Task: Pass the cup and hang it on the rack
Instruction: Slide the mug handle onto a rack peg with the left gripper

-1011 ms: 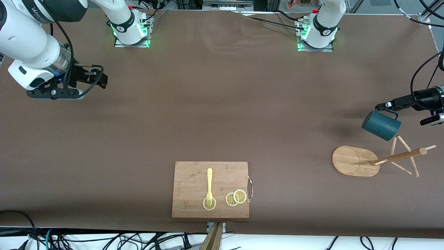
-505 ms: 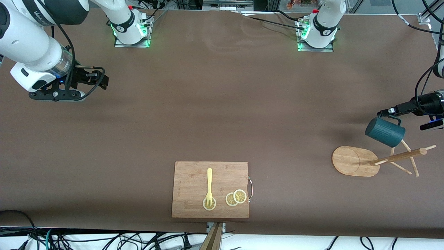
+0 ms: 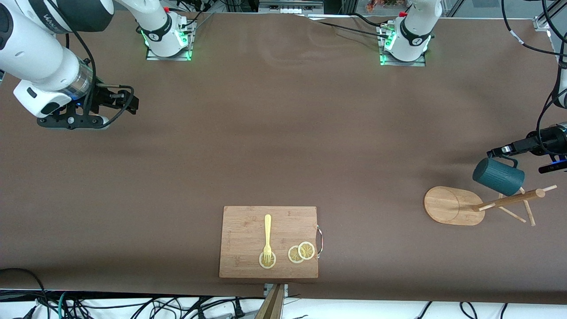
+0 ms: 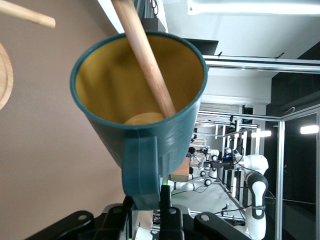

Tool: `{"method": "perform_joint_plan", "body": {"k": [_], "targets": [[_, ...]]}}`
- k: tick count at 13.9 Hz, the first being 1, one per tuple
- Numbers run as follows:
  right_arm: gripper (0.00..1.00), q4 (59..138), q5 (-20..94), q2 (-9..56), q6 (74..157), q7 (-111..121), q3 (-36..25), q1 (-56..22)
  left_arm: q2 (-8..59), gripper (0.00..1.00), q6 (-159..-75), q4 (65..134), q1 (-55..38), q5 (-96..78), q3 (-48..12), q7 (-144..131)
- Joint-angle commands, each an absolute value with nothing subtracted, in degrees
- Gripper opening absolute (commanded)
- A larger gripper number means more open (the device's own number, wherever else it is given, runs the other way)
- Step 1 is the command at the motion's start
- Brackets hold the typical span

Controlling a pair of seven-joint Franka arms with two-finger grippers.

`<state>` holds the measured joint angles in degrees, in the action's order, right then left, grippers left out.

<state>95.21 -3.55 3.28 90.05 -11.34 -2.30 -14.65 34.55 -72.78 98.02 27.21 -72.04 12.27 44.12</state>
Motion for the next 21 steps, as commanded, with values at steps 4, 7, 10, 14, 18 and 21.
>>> {"method": "perform_joint_plan", "body": {"k": [4, 7, 10, 14, 18, 21], "targets": [[1.00, 95.80, -4.48, 2.64, 90.35, -12.30, -2.29, -14.94, 38.84, 0.00, -69.35, 92.64, 28.74, -74.00, 11.69, 43.77], [1.00, 95.80, -4.48, 2.64, 90.35, -12.30, -2.29, -14.94, 39.55, 0.00, -68.65, 92.11, 28.74, -74.00, 11.69, 44.64], [1.00, 95.80, -4.48, 2.64, 90.35, -12.30, -2.29, -14.94, 42.18, 0.00, -67.33, 89.48, 29.44, -74.61, 11.69, 44.91], [1.00, 95.71, -4.48, 2.64, 90.35, -12.22, -2.29, -15.03, 43.50, 0.00, -65.93, 87.98, 29.80, -75.15, 11.60, 45.09], [1.00, 95.71, -4.48, 2.64, 90.35, -12.30, -2.29, -15.12, 45.79, 0.00, -65.65, 87.45, 29.88, -75.23, 11.60, 49.39], [1.00, 95.71, -4.57, 2.64, 90.35, -12.22, -2.29, -15.12, 45.97, 0.24, -65.39, 87.28, 29.79, -75.23, 11.60, 49.39]]}}
